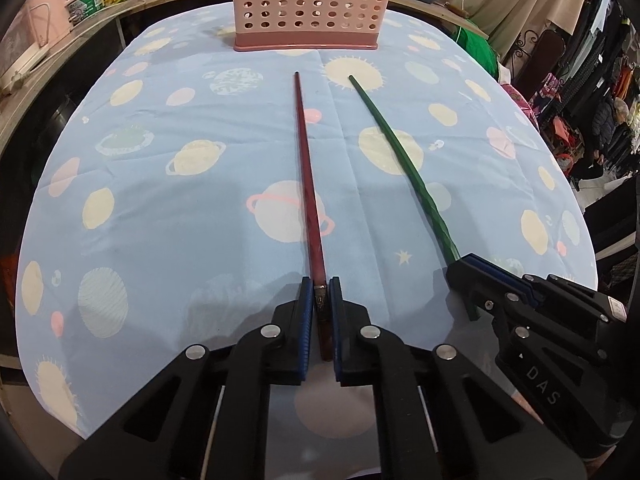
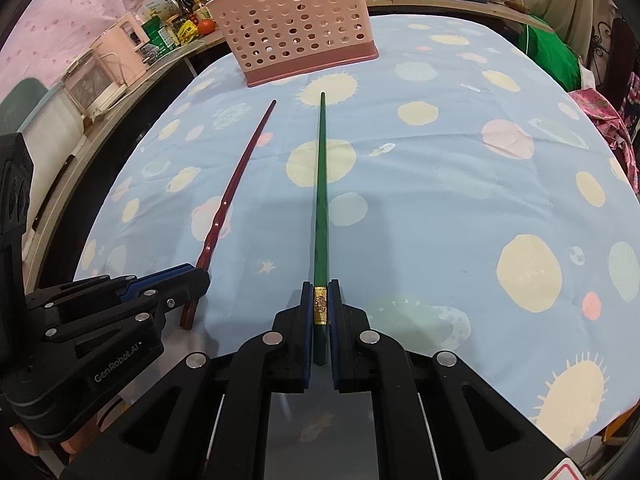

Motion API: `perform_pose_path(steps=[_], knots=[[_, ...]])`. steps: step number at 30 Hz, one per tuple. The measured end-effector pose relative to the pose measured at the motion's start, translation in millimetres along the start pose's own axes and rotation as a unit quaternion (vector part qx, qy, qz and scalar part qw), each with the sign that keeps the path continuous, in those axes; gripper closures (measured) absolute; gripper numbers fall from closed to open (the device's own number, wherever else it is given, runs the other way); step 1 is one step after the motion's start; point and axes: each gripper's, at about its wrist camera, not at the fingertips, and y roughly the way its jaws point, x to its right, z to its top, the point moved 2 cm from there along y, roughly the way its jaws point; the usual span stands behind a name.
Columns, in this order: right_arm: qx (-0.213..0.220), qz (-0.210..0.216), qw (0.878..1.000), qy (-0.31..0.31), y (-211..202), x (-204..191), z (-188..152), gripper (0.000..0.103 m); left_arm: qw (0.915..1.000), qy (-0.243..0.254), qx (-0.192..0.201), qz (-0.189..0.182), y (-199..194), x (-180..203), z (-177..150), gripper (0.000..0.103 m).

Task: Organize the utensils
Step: 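Lift both chopsticks and carry them above the pink caddy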

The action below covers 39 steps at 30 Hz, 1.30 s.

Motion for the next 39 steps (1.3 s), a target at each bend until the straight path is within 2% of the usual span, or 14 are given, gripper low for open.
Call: perform_pose_path(steps=[6, 14, 30, 39], knots=[[0.006, 0.003, 1.000, -0.002, -5.9, -1.3, 2.3, 0.096, 1.0000, -0.005, 0.006, 0.000, -6.6, -0.6, 1.4, 0.096], [0.041, 0.012, 0.999, 0.000, -32.8, -2.3, 20.1, 0.096, 0.9991, -0.007, 0.041, 0.001, -34.3, -2.9, 15.2, 0.096], [0.157, 0.039, 0.987, 0.001, -102.8, -7.3, 99.1, 0.096, 0.9898, -0.041, 0.136, -0.008, -102.3, -28.2, 88.6, 0.096], [0.197, 0.062, 0.978, 0.006, -114.0, -6.6, 153.3, 0.096, 0.9813, -0.051, 0.186, -0.004, -125.9, -37.5, 140.7, 0.096]])
